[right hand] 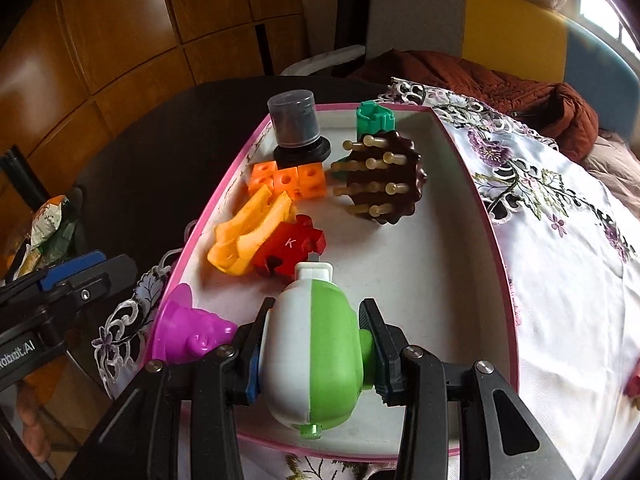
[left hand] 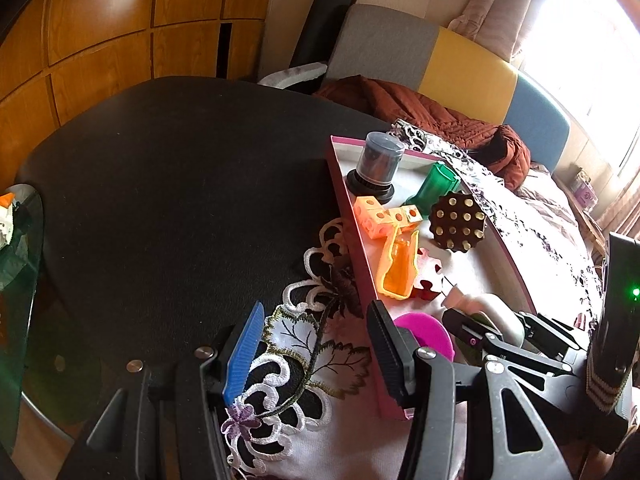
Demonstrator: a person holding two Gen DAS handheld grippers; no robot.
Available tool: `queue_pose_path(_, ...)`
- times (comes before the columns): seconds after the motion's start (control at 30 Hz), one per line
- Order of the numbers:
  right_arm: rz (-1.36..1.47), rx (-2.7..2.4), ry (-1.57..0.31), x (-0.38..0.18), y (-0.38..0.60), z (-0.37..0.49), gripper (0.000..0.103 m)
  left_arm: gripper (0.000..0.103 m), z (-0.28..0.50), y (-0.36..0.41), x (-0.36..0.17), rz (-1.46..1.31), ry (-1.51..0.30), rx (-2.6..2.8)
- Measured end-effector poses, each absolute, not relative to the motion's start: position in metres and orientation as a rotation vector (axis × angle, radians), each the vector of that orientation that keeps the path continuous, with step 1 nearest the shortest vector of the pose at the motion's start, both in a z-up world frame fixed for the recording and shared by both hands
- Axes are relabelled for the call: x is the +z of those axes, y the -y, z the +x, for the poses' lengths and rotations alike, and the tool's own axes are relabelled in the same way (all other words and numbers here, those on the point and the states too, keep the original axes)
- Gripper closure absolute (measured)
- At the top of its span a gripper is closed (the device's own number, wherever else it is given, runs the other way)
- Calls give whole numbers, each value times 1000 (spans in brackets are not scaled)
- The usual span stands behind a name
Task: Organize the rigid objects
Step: 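Lift the green-white bottle with the right tool and carry it to the tray, then lower the green-white bottle into the tray and open the right tool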
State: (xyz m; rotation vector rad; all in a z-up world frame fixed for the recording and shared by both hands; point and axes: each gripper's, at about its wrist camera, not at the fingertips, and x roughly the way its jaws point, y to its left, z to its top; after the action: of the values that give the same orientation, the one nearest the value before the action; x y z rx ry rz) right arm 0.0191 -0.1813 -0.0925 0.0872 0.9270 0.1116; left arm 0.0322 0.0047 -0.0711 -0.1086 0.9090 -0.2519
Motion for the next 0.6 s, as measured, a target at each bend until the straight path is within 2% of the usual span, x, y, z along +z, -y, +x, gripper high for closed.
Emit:
queue_pose_path(0.17,101,111,-930,-92,182,17,60,49,31,-3,-71,-99,-910,-249)
queue_pose_path(0.37,104,95,-935,-91,185,16,42,49,29,-1,-69,-91,-900,-250)
queue_pose_path(0.6,117,70,-899,-80,193,10,32,49,26,1,-63,-78,-881,-252)
